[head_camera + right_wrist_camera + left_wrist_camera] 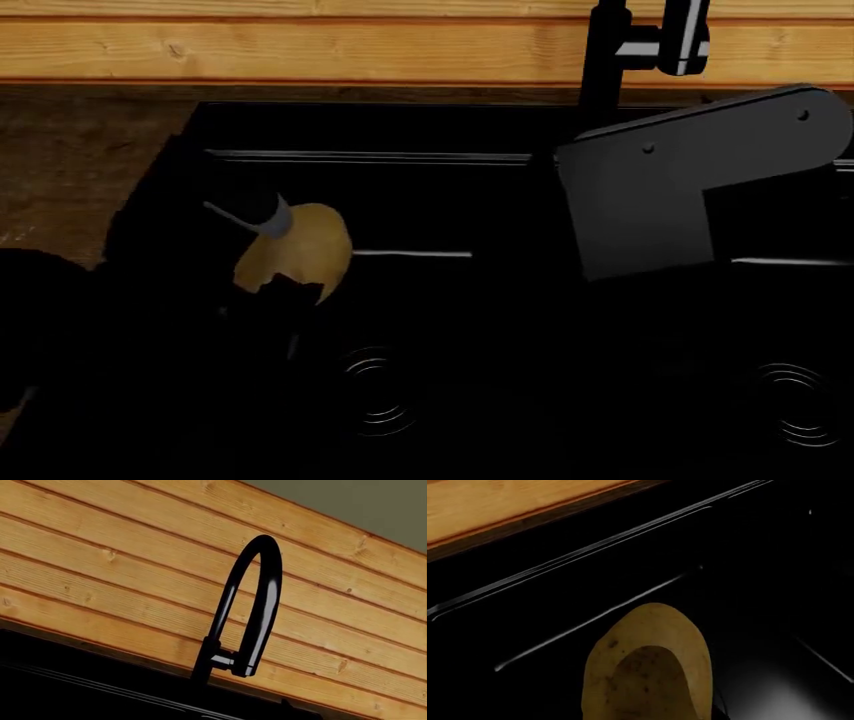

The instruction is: Pick the potato from the sink and place it on the plate located on the counter

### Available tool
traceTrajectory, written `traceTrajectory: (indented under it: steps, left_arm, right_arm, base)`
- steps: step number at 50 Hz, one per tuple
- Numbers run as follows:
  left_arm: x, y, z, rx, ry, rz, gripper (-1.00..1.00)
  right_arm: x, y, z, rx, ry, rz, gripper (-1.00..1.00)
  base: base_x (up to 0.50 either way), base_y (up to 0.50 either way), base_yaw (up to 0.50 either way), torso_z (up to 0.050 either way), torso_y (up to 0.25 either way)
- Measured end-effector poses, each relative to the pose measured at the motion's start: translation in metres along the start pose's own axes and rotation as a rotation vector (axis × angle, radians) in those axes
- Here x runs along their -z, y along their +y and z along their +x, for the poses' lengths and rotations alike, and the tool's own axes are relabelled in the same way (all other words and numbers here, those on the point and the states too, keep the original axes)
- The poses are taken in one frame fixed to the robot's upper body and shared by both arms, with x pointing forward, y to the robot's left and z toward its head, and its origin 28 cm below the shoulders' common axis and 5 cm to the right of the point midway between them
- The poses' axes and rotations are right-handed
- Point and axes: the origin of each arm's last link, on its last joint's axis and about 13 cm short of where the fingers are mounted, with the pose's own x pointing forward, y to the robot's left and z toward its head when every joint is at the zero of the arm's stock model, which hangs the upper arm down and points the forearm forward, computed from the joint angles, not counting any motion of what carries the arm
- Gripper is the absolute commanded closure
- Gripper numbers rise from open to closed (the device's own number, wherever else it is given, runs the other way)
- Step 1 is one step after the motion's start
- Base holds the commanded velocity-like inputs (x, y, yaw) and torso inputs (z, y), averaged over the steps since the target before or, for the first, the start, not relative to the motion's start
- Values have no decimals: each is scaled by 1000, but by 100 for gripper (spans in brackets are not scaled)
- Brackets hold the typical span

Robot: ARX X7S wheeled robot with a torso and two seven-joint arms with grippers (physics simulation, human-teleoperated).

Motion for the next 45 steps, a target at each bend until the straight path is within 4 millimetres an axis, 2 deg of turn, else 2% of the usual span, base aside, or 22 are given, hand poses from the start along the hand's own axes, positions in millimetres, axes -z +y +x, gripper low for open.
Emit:
traceTrajectory:
  steps: [26, 34, 45]
  left_arm:
    - [-20, -10, -56, -55, -172, 34, 100]
    - [-22, -13, -64, -62, -197, 49, 100]
    - [-24, -16, -67, -56, -208, 59, 100]
  right_arm:
    - [0, 1, -3, -8, -7, -1, -100]
    - [-1, 0, -4, -7, -8, -4, -100]
    - [-2, -1, -6, -5, -9, -7, -100]
  base:
    - [0, 0, 0, 0, 0]
    - [-127, 0, 0, 0, 1]
    - [-404, -9, 0, 0, 0]
